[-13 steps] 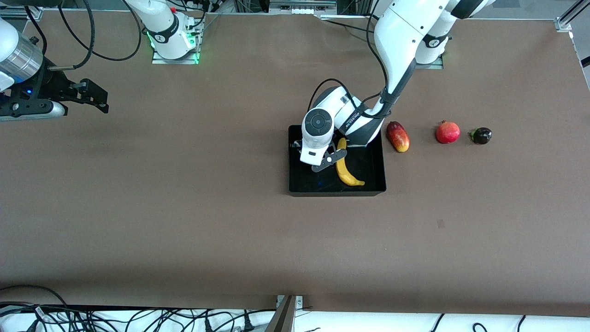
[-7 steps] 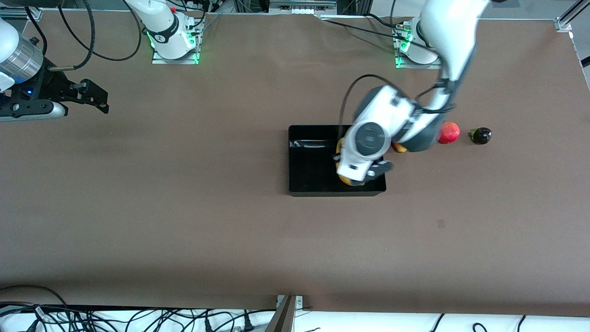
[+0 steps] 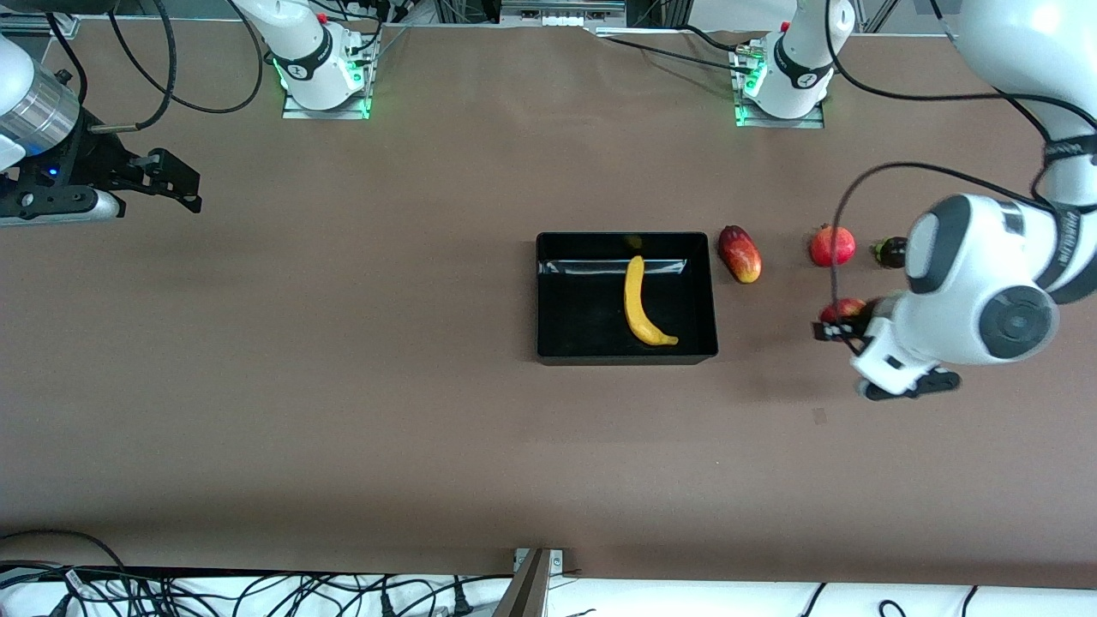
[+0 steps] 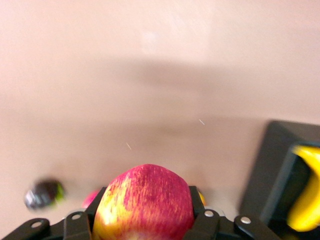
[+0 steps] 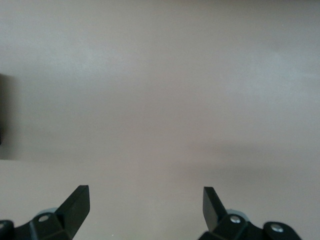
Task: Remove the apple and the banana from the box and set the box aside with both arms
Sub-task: 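Lift the red apple out of the box with the left gripper, then lower the apple onto the table and open the left gripper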
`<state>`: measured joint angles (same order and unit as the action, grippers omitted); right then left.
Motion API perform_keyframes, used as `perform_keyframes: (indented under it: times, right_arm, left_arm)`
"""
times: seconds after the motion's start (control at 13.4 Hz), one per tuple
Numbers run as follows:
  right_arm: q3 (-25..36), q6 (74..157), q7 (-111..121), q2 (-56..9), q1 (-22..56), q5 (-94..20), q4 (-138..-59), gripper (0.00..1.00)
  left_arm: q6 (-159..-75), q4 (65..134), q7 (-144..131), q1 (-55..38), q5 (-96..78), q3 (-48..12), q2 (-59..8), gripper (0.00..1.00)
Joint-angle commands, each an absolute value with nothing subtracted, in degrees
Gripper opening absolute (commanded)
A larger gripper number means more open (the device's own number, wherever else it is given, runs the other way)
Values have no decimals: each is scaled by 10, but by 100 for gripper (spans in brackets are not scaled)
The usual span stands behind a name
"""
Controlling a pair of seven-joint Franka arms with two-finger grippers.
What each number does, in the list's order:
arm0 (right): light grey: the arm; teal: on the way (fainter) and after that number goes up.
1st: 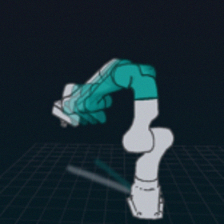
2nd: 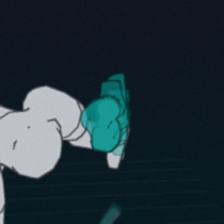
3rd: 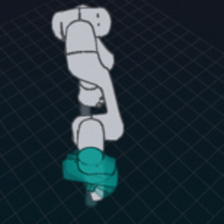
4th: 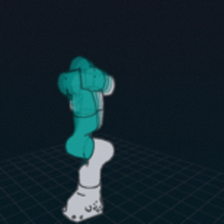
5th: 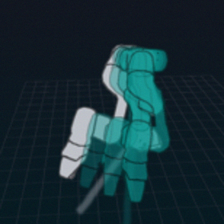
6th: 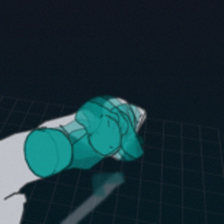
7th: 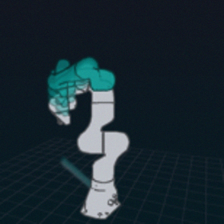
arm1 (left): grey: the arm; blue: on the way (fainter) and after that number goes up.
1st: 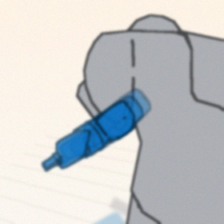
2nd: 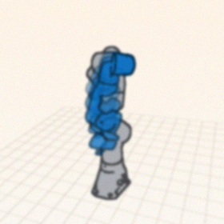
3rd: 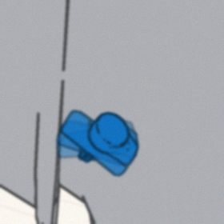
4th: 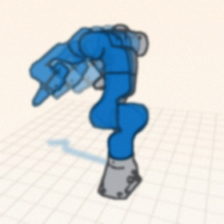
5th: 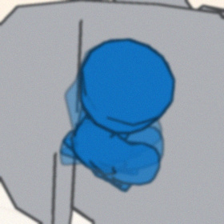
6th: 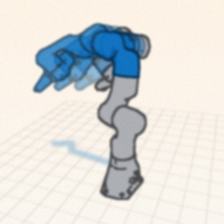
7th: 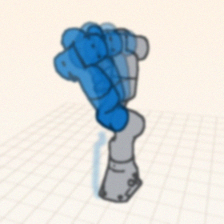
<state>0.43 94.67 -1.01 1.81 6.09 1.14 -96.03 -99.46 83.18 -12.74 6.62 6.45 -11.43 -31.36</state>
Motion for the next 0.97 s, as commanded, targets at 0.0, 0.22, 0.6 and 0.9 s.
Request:
perform_keyframes:
  times: [0.0, 0.22, 0.6, 0.9]
  right_arm:
    - [-2, 957, -7, 14, 54, 20, -951, 100]
    - [-2, 958, -7, 11, 54, 18, -949, 100]
    - [-2, 961, -7, 11, 54, 16, -949, 100]
    - [-2, 962, -7, 10, 54, 15, -949, 100]
  left_arm:
    - [-1087, 832, -31, 114, 101, -124, -365, 0]
    - [-1220, 833, -34, 123, 139, -122, -434, 0]
    - [-1341, 835, -98, 105, 169, -105, -509, 0]
    - [-1289, 830, -117, 98, 204, -103, -490, 100]
